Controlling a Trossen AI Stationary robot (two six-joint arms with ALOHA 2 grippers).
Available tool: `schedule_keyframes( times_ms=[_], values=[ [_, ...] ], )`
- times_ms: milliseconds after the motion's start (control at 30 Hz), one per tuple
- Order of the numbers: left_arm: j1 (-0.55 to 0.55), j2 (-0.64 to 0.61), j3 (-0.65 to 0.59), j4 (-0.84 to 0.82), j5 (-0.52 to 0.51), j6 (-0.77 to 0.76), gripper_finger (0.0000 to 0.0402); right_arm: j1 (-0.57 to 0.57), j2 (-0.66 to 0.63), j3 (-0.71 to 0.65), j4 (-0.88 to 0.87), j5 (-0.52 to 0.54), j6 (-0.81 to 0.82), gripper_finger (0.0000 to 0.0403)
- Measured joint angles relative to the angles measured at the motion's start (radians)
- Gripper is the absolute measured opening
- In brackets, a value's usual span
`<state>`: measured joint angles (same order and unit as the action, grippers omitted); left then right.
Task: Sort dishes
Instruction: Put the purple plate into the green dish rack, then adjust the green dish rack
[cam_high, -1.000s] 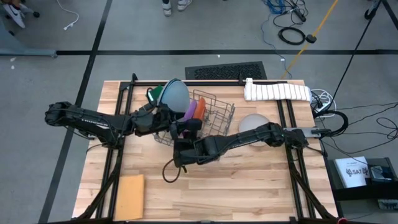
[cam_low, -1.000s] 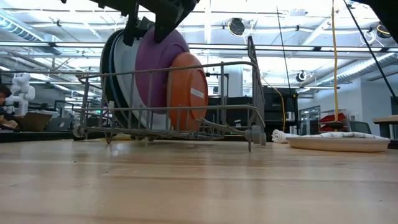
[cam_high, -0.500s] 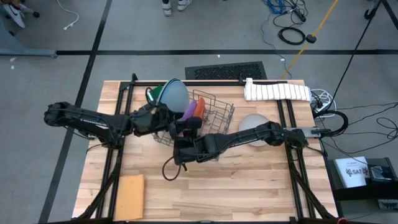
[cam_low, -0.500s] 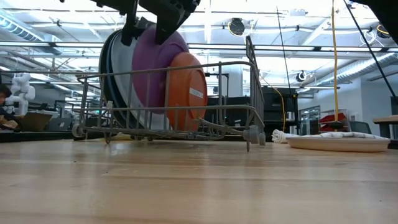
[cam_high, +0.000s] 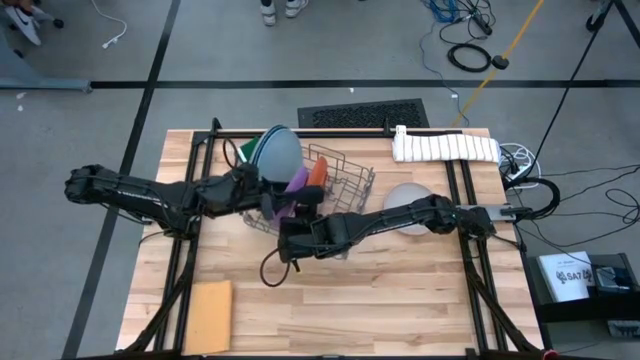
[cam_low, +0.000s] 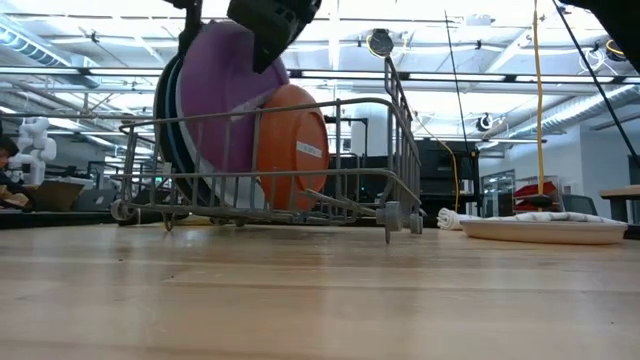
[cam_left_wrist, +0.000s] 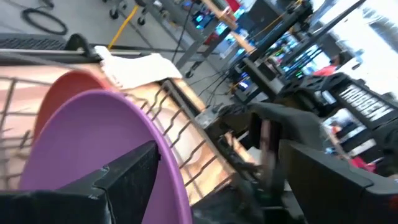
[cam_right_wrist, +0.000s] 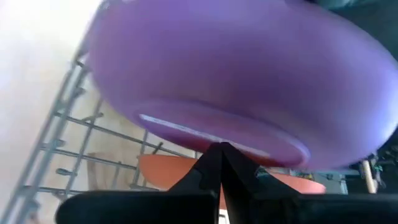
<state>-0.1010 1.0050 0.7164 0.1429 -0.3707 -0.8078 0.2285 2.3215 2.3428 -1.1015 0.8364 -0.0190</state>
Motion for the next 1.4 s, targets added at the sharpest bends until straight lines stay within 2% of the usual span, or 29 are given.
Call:
schedule_keyframes(
  times_ms=[133,300,400,533,733,933,1033,1400],
  values=[
    [0.001,0.005,0.0,-0.016,-0.027,-0.017,0.0333,0.025,0.002,-0.001,0.071,-0.042,-0.057,0.0],
    [0.002,0.004,0.0,-0.019,-0.116,0.002,0.0333,0.057,0.001,-0.001,0.099,-0.036,-0.084,0.0],
    [0.002,0.005,0.0,-0.015,-0.162,0.001,0.0333,0.067,0.001,-0.001,0.164,-0.035,-0.158,0.0],
    [0.002,0.005,0.0,-0.001,-0.165,0.002,0.0333,0.067,-0.002,-0.001,0.221,-0.031,-0.23,0.0],
    [0.002,0.005,0.0,0.036,-0.092,0.013,0.0333,0.04,-0.002,-0.001,0.233,-0.023,-0.254,0.0],
    [-0.001,-0.034,-0.001,0.034,0.042,0.105,0.0333,0.061,-0.007,-0.001,0.216,-0.006,-0.255,0.0],
    [-0.018,-0.047,-0.001,0.017,0.077,0.145,0.0333,0.08,-0.021,-0.001,0.182,0.006,-0.252,0.0],
    [-0.096,-0.061,-0.001,-0.189,0.091,0.281,0.0333,0.185,-0.153,0.001,-0.063,0.028,0.01,0.0]
  ],
)
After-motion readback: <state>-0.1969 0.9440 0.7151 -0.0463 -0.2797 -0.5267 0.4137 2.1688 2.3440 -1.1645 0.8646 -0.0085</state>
